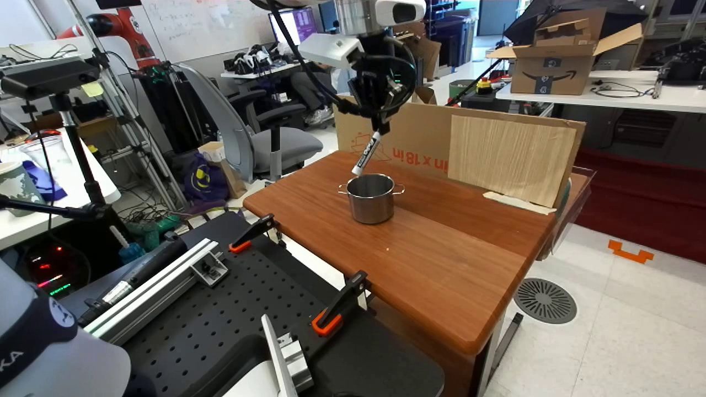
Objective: Take the black marker out of the silver pot and place it on the table
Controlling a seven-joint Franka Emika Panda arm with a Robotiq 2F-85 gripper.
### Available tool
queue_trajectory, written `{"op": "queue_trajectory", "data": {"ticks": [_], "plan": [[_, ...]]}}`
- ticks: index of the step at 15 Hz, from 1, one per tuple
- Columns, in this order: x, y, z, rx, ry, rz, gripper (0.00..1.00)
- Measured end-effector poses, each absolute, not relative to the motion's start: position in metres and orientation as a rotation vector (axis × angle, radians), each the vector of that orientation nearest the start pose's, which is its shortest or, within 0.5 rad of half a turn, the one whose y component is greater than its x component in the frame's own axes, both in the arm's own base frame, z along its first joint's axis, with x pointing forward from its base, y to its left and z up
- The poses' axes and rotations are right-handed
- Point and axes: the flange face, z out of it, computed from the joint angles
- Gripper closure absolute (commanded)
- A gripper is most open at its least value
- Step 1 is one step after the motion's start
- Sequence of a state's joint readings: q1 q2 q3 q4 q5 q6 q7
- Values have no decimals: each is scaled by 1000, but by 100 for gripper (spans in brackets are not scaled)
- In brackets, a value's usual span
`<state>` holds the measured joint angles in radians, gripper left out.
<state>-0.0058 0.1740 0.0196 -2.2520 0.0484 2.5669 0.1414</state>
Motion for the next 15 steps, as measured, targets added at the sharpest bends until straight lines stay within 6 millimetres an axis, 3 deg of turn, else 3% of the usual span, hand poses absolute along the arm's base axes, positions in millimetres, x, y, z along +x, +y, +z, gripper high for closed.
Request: {"op": "queue_trajectory", "data": {"ticks": [3,6,15], "plan": [[558,18,320,-3084,268,-257,95],[563,28,319,-3079,267,-260,95],[590,84,267,-3080,151,-164,95]]}}
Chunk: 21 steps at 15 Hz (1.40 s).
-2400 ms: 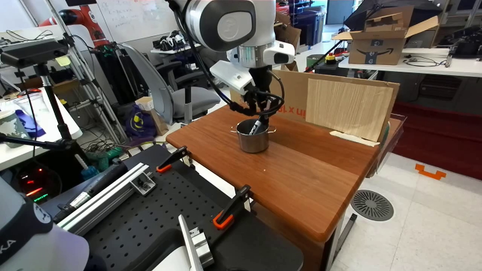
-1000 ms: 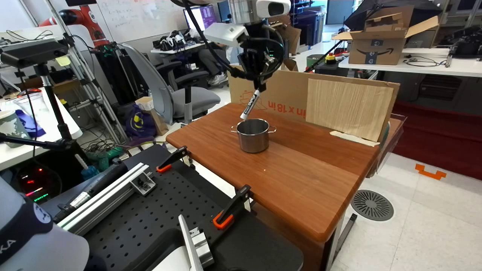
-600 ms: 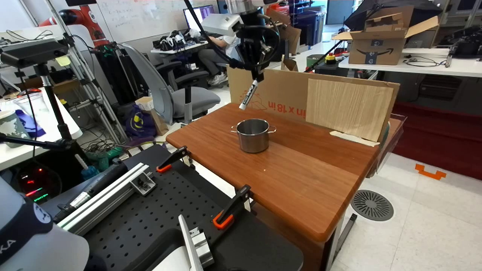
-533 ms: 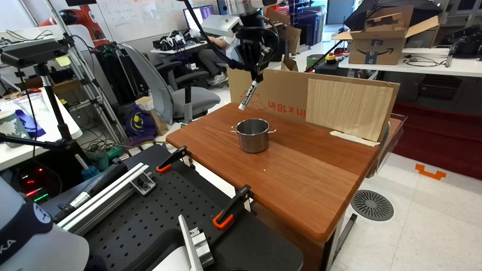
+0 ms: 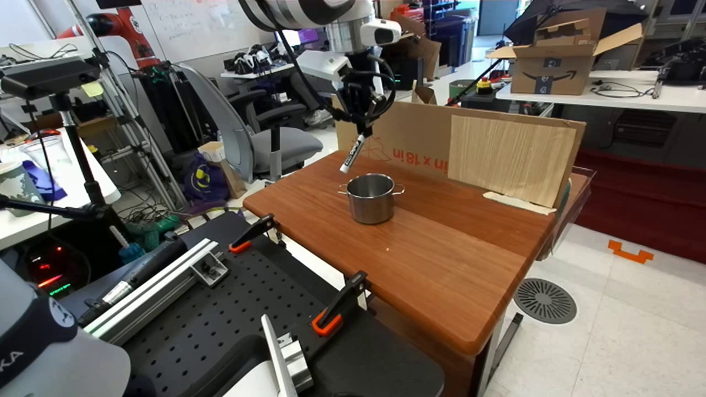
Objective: Take the black marker out of the silver pot and place it on the table
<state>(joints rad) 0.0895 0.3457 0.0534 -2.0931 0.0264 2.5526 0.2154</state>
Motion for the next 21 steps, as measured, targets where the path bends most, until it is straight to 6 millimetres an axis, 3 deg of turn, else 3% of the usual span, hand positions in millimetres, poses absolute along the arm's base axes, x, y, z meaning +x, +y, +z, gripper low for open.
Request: {"op": "queue_trajectory", "data": {"ticks": [7,11,21], "plan": [[608,133,226,-3066,48,-108,95],[613,151,200,-3056,15,-48,95],[624,153,150,-3059,7,144,95]]}}
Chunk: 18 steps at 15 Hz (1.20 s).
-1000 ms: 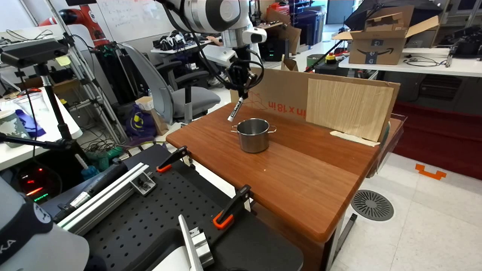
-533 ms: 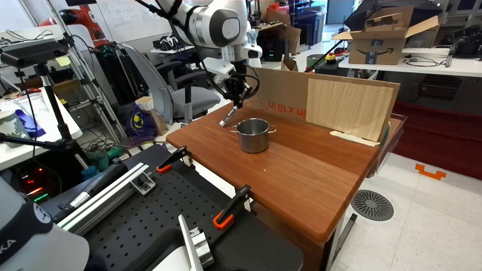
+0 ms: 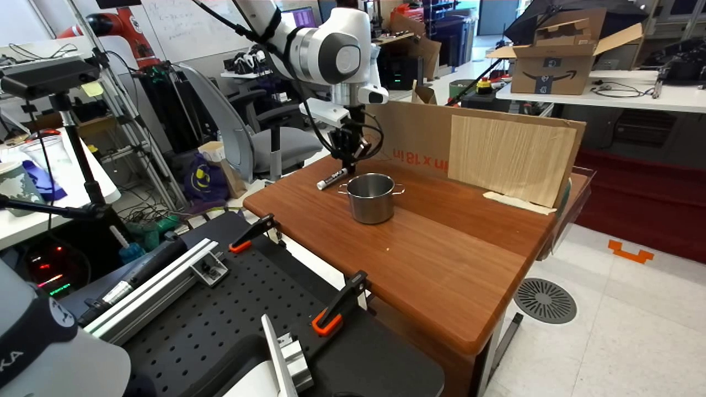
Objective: Take the black marker out of the silver pot and place it on the table
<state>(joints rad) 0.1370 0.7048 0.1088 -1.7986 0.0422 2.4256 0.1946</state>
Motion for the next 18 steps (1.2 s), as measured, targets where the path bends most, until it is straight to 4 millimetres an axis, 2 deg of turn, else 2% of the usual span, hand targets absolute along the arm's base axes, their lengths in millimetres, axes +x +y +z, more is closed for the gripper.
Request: {"op": "queue_trajectory", "data": {"ticks": [1,2,3,5,10,11,18], "plan": [[626,153,148,-3060,8,159,95],[627,153,148,-3061,9,171,55],[629,152,148,-3062,10,187,53],[630,150,147,-3064,8,222,41],[634,146,146,-3068,7,274,4],[634,146,147,-3068,6,276,0],[642,148,157,-3067,-3,279,0]]}}
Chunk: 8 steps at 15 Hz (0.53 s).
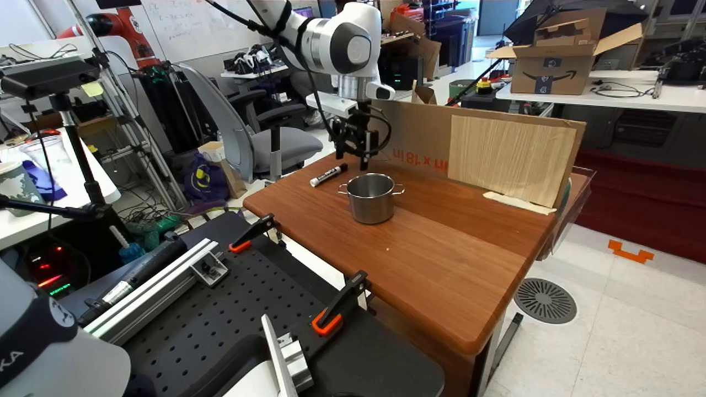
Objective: Take the black marker out of the silver pot and place it on the table
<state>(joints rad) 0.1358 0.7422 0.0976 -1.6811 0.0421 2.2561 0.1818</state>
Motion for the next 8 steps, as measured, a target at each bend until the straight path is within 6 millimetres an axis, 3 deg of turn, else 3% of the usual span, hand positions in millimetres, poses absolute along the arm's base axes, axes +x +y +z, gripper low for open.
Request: {"op": "queue_trajectory", "data": {"ticks": [5,8], "plan": [[652,158,186,-3066,-24,202,0],[650,156,180,-3068,-21,215,0]]}}
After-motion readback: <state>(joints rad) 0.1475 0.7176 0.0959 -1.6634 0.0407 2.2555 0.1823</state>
